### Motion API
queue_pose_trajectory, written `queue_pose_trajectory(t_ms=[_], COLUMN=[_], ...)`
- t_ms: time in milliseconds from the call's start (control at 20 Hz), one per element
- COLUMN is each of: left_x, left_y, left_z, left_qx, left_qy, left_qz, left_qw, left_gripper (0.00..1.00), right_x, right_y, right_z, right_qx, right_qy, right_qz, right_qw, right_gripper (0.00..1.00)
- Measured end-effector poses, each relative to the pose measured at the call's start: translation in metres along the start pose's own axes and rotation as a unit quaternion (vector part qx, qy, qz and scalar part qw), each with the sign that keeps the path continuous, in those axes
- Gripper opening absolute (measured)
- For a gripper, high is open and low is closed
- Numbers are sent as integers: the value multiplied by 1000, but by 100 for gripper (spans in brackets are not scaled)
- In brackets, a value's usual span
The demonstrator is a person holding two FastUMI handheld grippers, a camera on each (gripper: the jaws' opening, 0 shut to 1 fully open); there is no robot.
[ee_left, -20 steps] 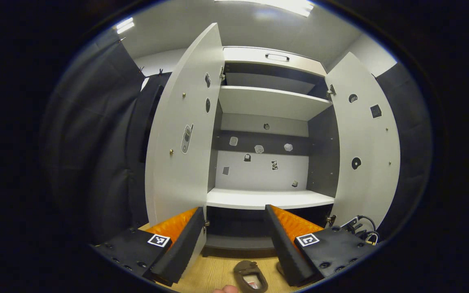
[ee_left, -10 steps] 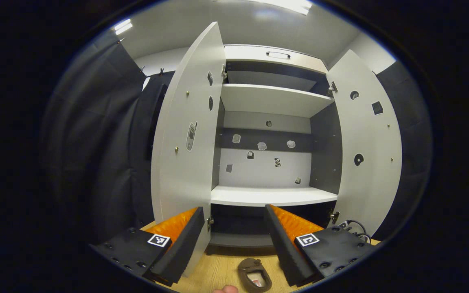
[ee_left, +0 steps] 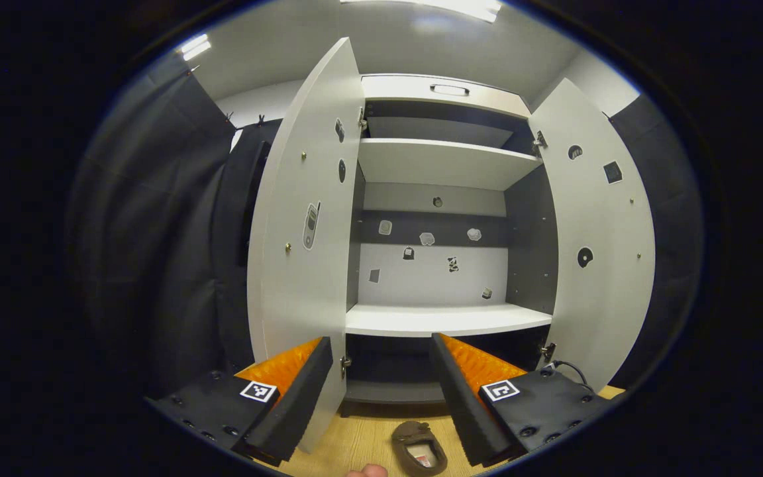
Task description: Grab one shoe with the right hand and put it into the shoe cabinet, grab the other shoe with the left hand and put it into the shoe cabinet; then close the right door with the right hand and the left door with the left hand.
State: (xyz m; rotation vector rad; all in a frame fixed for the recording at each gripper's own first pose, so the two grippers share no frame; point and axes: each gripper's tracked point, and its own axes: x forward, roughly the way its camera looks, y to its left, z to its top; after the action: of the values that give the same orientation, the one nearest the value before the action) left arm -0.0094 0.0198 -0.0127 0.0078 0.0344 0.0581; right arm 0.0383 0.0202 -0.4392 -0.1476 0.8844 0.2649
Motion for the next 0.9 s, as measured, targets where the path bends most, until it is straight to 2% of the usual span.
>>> queue_pose_trajectory(t_ms=[50, 100, 300, 400, 450, 650, 800, 900], left_x=[-1, 0, -2, -3, -2, -2, 0, 2], left_y=[0, 1, 1, -2, -3, -9, -16, -21], left_z=[-1, -1, -2, -2, -3, -4, -8, -11], left_qx=[-2, -3, 0, -3, -4, -6, -6, -6], left_qy=[1, 1, -3, -3, -3, -4, 0, 2], left_qz=[1, 2, 2, -1, -2, -9, -19, -25], left_qw=[1000, 1000, 1000, 1000, 1000, 1000, 1000, 1000], left_gripper=[96, 96, 96, 94, 96, 97, 94, 96], right_x=[0, 1, 0, -8, -13, -47, -81, -112], right_y=[5, 6, 0, 3, 4, 9, 16, 24], right_z=[-1, -1, 1, 3, 7, 29, 38, 54], right_qx=[7, 10, 14, 23, 21, 24, 14, 21], right_qy=[3, 4, 5, 4, -4, -48, -65, -87], right_qz=[10, 9, -22, -19, -20, -26, -27, -22], right_qw=[1000, 1000, 1000, 1000, 1000, 998, 997, 996], right_gripper=[52, 36, 6, 3, 4, 3, 3, 3])
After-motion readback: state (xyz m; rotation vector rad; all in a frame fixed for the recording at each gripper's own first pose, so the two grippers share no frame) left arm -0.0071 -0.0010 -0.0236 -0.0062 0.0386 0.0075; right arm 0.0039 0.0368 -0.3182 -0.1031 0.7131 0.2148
